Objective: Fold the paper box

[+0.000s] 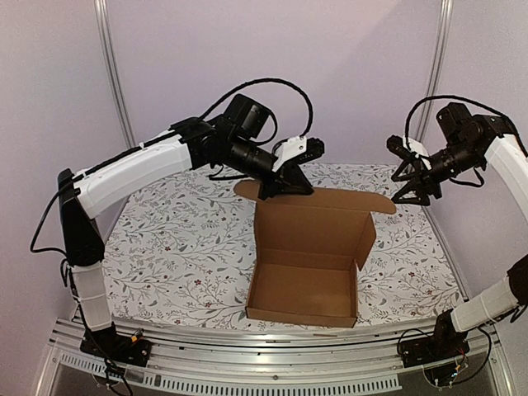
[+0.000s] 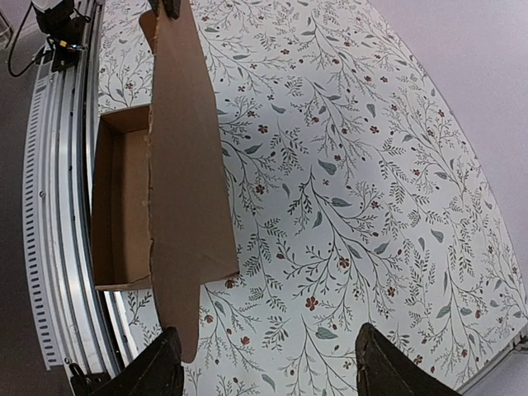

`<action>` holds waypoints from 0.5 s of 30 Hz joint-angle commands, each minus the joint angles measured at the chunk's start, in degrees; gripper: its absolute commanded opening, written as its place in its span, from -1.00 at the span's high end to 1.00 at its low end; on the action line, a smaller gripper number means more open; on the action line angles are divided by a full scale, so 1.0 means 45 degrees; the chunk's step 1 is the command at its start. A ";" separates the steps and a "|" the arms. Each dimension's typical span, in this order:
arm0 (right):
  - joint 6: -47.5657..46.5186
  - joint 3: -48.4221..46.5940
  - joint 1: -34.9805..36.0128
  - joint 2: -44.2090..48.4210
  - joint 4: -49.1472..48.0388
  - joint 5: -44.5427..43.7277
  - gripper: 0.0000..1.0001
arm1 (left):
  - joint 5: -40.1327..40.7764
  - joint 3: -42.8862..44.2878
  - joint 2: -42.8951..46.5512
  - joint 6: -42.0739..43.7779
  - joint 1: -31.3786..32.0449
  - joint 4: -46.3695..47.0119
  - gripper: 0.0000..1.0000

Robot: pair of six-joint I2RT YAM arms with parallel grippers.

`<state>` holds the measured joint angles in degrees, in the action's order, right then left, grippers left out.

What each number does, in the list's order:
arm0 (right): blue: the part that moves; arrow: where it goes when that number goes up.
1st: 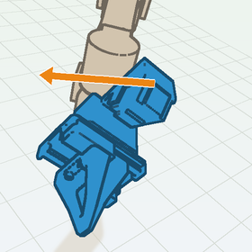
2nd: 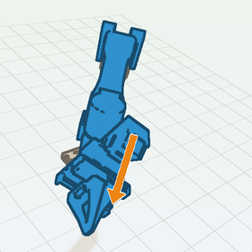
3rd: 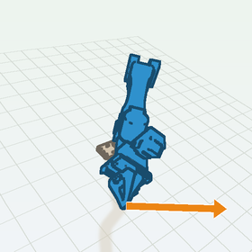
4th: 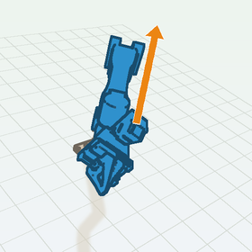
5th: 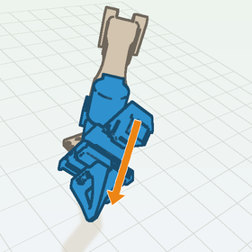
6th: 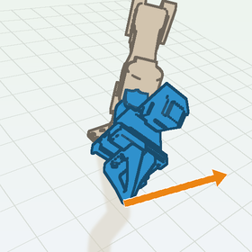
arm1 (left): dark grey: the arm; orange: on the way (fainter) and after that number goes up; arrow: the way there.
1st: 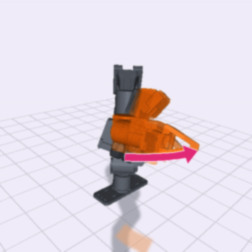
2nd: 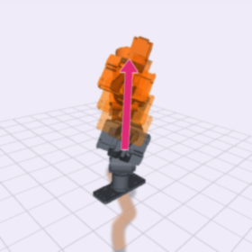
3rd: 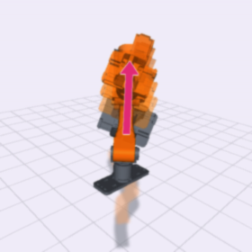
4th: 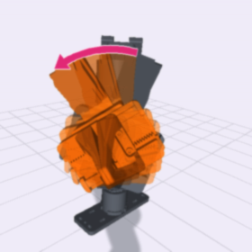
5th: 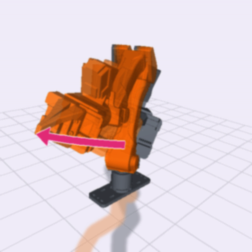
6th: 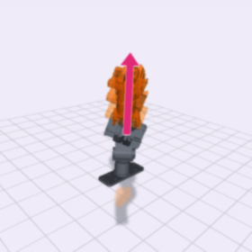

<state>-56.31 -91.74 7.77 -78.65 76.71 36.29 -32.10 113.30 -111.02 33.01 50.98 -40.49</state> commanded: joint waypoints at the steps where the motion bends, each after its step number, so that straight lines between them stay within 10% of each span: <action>1: 0.0327 0.0405 0.0709 0.0339 0.2307 0.0158 -0.41 | 0.0126 -0.0474 0.0356 -0.0233 -0.0096 0.0524 1.00; 15: 0.0220 0.0773 0.1558 0.0308 0.2668 0.1471 -0.51 | 0.0375 -0.0762 0.0347 -0.0925 -0.0314 0.1263 1.00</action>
<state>-55.20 -88.84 14.04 -77.97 76.66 38.33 -31.18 110.85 -110.15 30.46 50.46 -36.88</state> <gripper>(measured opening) 0.751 0.020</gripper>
